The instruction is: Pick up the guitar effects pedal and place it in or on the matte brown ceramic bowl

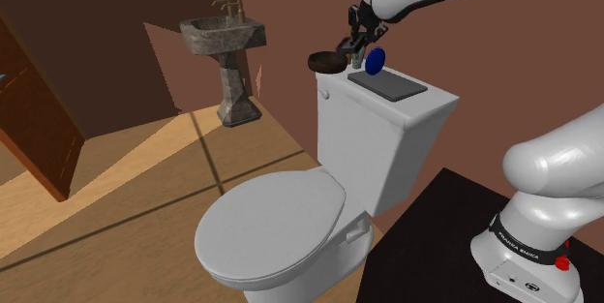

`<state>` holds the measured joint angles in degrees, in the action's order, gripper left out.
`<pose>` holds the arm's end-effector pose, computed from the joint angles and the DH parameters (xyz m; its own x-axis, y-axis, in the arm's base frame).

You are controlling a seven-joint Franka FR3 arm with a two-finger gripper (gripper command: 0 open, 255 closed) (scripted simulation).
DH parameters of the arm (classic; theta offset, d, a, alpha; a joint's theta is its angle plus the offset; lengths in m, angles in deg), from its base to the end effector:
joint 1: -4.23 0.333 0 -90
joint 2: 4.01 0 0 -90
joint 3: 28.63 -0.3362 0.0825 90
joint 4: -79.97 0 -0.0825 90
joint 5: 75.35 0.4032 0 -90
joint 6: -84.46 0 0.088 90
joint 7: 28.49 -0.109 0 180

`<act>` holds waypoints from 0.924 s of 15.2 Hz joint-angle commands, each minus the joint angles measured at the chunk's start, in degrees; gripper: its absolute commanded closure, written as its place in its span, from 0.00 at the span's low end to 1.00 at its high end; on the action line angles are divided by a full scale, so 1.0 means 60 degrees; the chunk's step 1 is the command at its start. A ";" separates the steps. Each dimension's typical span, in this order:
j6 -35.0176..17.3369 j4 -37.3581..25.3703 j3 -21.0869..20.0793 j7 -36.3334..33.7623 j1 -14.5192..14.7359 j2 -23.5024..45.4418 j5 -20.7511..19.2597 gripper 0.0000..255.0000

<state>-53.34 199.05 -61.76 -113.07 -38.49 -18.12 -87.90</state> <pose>0.5491 -0.0676 0.5877 -0.0225 -0.9254 0.3783 -0.8881 -0.1553 -0.4326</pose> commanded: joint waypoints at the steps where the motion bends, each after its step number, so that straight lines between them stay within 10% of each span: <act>1: 0.0236 -0.0213 0.0043 0.0116 0.0022 -0.0034 0.0087 1.00; 8: 0.1066 -0.2754 -0.0656 -0.0725 -0.0275 0.2284 -0.1575 1.00; 14: 0.2516 -0.6357 -0.0706 -0.1310 0.0732 0.5346 -0.3623 1.00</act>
<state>-40.04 165.02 -66.17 -120.74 -35.43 10.86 -107.76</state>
